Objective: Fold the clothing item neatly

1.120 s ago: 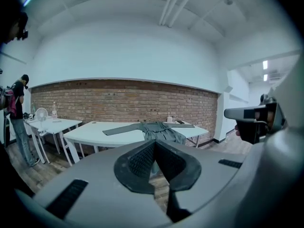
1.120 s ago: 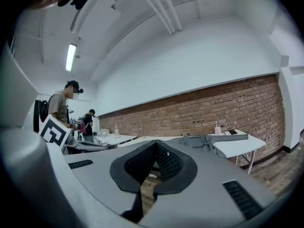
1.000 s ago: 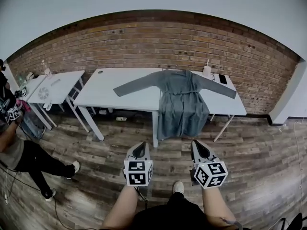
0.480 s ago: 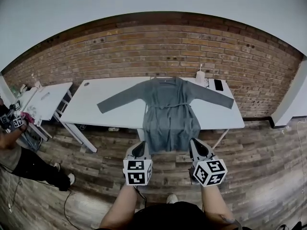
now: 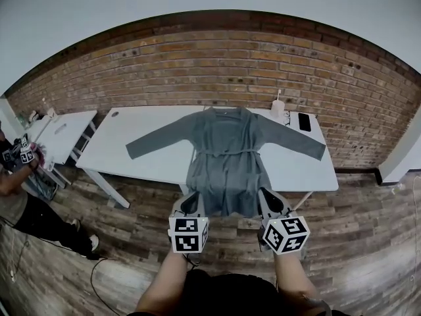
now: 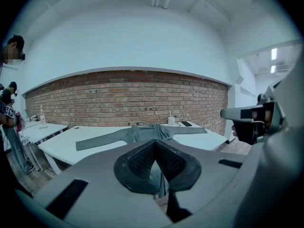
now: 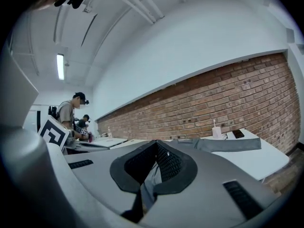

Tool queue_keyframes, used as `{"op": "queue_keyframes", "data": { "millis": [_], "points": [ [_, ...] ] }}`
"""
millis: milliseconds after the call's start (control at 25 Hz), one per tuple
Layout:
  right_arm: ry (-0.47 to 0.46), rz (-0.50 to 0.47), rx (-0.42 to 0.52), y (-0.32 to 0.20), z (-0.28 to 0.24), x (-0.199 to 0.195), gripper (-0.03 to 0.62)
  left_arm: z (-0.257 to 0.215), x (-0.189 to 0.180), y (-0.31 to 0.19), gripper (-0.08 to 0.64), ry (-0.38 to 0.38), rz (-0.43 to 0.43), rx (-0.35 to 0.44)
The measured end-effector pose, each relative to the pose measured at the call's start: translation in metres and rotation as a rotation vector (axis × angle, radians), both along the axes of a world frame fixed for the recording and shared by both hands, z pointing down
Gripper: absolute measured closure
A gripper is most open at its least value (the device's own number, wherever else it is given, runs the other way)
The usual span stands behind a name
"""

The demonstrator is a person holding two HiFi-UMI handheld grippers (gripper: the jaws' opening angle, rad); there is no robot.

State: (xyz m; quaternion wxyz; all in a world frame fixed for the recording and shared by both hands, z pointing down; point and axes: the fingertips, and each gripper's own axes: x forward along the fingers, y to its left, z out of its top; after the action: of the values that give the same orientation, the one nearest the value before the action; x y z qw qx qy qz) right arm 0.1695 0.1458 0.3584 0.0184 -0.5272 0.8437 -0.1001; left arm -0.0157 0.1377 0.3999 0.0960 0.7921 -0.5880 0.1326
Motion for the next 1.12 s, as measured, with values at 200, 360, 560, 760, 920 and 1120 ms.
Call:
{"op": "queue_keyframes", "data": {
  "millis": [200, 360, 560, 760, 920, 1120],
  "points": [
    [0.016, -0.032, -0.031, -0.019, 0.015, 0.0, 0.601, -0.007, -0.007, -0.025, 0.561, 0.061, -0.057, 0.034],
    [0.025, -0.032, -0.05, -0.037, 0.027, 0.007, 0.601, -0.009, -0.01, -0.05, 0.561, 0.076, -0.073, 0.043],
    [0.025, 0.001, -0.061, -0.076, 0.031, 0.017, 0.601, 0.002, -0.003, -0.095, 0.561, 0.056, -0.052, 0.025],
    [0.039, 0.017, -0.082, -0.125, 0.04, 0.012, 0.601, 0.007, -0.004, -0.151, 0.561, 0.04, -0.03, 0.027],
    [0.066, 0.01, -0.101, -0.174, 0.042, -0.004, 0.601, 0.016, -0.018, -0.204, 0.561, 0.07, -0.037, -0.015],
    [0.086, 0.001, -0.117, -0.234, 0.042, -0.031, 0.601, 0.026, -0.041, -0.267, 0.561, 0.105, -0.035, -0.049]
  ]
}}
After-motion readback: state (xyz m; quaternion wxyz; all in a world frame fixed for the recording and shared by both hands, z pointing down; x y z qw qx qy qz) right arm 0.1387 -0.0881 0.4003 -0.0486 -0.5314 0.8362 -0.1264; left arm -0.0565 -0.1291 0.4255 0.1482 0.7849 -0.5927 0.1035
